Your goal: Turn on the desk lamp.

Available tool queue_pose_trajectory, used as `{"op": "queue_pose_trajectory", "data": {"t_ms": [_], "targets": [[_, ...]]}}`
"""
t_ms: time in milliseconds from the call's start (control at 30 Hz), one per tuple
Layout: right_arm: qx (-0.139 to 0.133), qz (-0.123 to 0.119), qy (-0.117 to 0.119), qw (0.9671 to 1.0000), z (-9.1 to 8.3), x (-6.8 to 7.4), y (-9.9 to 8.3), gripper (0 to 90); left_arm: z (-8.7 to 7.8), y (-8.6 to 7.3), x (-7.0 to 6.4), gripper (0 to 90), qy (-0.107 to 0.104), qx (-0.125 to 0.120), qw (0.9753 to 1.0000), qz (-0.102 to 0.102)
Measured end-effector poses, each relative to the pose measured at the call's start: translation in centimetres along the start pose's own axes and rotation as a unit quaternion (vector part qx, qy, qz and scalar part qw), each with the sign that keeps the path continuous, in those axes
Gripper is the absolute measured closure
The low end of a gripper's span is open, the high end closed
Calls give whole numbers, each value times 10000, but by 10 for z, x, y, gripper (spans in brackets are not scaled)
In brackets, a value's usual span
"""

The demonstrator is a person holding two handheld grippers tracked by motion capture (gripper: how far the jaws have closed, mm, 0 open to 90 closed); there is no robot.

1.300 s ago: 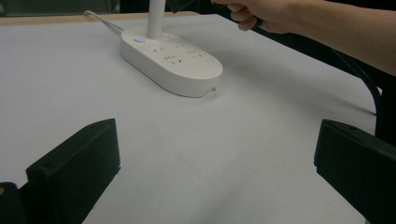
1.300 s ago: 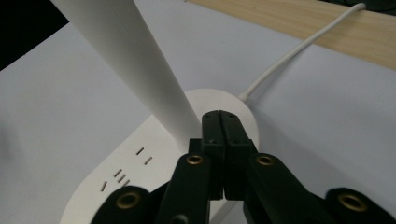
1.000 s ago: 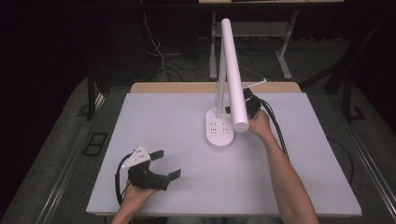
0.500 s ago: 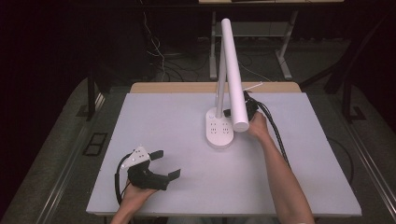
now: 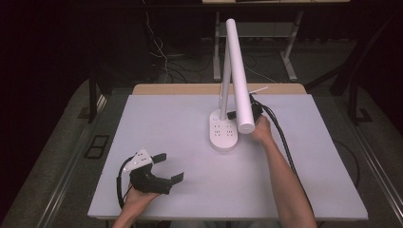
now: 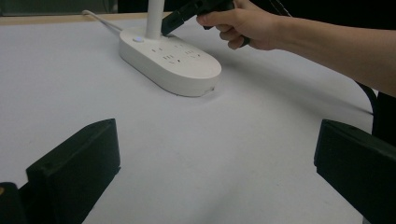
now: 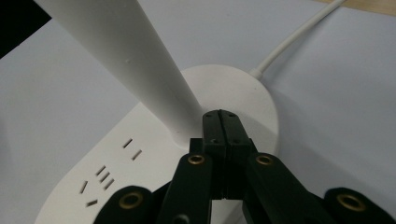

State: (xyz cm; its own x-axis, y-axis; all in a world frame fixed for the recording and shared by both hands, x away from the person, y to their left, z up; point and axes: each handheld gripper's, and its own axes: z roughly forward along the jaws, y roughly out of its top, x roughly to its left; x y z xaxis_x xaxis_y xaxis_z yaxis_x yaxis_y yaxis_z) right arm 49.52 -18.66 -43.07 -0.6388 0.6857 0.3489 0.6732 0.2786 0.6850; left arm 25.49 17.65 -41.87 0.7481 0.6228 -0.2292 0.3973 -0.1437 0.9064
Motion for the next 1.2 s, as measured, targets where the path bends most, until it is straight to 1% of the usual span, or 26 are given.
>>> {"op": "queue_pose_trajectory", "data": {"t_ms": [133,233,267,400,600,800,833,933,1033,1067,1200], "targets": [[-2,-27,-30,10000,-1,0,-1,900,0,0,0,0,0,10,10000,9],[35,-58,-106,9999,-2,3,0,900,0,0,1,0,13,20,10000,-6],[-2,-54,-78,10000,-2,3,0,900,0,0,1,0,15,-2,10000,-23],[7,-51,-65,10000,-3,2,0,899,0,0,1,0,20,13,10000,-10],[38,-52,-157,9999,-6,1,1,899,0,0,1,0,18,4,10000,-15],[18,-97,-162,9998,-12,1,2,899,0,0,1,0,17,0,10000,-16],[-20,-165,-174,9997,-14,2,3,899,0,0,1,0,21,0,10000,-16],[-33,-139,-165,9998,-17,3,4,899,0,0,1,0,22,34,10000,-6],[-33,-176,-170,9997,-20,4,5,899,0,0,1,0,24,12,10000,-15],[-2,-175,-165,9997,-22,5,5,899,0,0,1,0,19,12,10000,-17],[-37,-234,-155,9996,-30,9,7,899,1,0,1,0,19,7,10000,-25]]}}
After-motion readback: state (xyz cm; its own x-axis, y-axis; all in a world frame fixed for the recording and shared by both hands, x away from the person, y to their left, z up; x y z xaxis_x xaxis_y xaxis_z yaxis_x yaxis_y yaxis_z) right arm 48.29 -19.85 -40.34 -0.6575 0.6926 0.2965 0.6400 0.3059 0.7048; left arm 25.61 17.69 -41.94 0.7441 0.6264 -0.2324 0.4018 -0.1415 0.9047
